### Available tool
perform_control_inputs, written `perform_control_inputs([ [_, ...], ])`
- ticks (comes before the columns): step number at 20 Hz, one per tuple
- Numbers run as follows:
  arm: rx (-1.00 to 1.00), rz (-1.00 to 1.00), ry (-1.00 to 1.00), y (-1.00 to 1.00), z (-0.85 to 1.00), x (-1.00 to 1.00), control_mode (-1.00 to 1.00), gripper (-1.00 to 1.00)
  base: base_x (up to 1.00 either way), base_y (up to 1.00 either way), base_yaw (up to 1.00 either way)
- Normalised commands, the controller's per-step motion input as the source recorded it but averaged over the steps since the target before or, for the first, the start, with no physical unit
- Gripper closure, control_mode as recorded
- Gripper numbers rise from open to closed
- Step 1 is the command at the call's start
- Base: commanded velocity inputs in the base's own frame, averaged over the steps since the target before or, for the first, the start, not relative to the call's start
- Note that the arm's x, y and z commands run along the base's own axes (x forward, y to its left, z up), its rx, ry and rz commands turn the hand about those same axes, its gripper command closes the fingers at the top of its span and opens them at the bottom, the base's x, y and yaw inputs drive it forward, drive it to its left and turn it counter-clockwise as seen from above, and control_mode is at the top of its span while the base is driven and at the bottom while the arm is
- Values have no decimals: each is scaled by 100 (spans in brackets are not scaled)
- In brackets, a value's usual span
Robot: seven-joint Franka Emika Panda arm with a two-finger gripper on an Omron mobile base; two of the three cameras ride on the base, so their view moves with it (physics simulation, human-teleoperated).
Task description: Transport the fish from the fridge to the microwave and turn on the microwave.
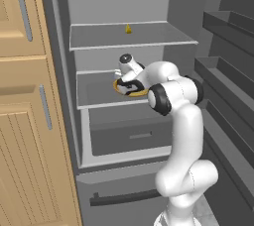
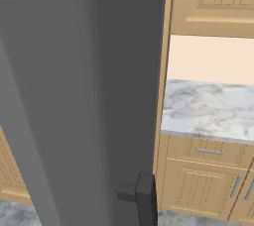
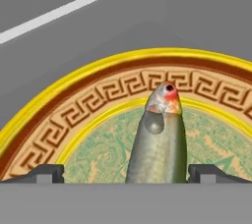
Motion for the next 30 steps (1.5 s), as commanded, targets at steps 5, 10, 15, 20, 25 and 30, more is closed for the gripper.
perform_control_inputs([
  [5, 0, 0, 0, 0, -15, 0, -100, -100, 0, 0, 0],
  [10, 0, 0, 0, 0, -22, 0, -100, 100, 0, 0, 0],
  [15, 0, -1, 0, 0, -31, 0, -100, 100, 0, 0, 0],
  [20, 0, -1, 0, 0, -37, 0, -100, 100, 0, 0, 0],
  [25, 0, 0, -1, 0, -7, 0, -100, 100, 0, 0, 0],
  [30, 0, 0, -1, 0, 0, 0, -100, 100, 0, 0, 0],
])
